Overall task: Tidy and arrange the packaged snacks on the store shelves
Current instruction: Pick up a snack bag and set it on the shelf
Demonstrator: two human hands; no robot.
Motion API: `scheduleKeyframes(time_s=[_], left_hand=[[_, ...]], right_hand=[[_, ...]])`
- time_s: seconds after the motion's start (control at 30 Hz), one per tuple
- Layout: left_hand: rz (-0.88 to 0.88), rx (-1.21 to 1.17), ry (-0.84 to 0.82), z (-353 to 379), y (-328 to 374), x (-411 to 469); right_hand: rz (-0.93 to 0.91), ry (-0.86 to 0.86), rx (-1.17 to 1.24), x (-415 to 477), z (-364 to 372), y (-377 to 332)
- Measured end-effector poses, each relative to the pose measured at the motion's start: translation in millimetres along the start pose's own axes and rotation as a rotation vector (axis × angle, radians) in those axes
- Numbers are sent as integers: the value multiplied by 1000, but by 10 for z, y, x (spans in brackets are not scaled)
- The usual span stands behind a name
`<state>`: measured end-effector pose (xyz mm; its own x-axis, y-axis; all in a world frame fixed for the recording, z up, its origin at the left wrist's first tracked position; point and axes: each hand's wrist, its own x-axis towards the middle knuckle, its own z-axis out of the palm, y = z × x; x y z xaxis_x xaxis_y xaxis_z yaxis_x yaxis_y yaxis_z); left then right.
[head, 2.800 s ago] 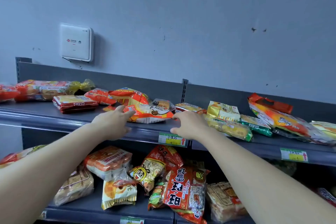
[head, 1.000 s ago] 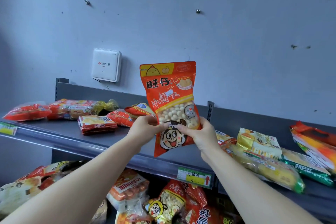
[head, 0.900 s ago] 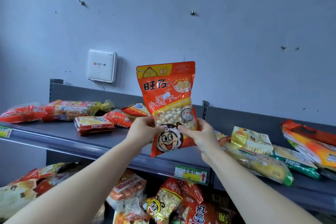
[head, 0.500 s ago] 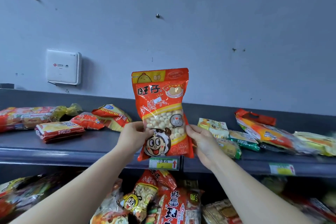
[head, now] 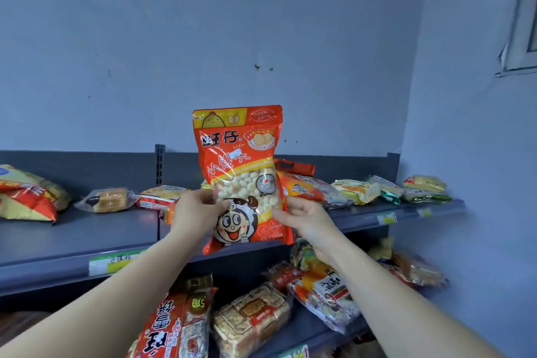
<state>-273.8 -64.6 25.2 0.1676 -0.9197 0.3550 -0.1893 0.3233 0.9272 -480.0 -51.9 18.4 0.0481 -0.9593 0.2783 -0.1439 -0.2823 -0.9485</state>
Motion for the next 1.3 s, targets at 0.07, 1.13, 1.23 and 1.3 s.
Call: scheduleKeyframes(time_s=[0.07, 1.13, 1.23, 1.3], left_hand=[[0, -27, -35, 331, 38, 5], [71, 66, -302, 4671, 189, 1058], [81, 103, -312, 4919, 194, 1293], [90, 128, -323, 5085, 208, 1464]], right_hand=[[-6, 76, -32, 10, -285, 73], [43, 625, -59, 1293, -4298, 1190], [13, 650, -103, 1556, -4542, 1160], [-9, 666, -132, 1731, -4694, 1123]])
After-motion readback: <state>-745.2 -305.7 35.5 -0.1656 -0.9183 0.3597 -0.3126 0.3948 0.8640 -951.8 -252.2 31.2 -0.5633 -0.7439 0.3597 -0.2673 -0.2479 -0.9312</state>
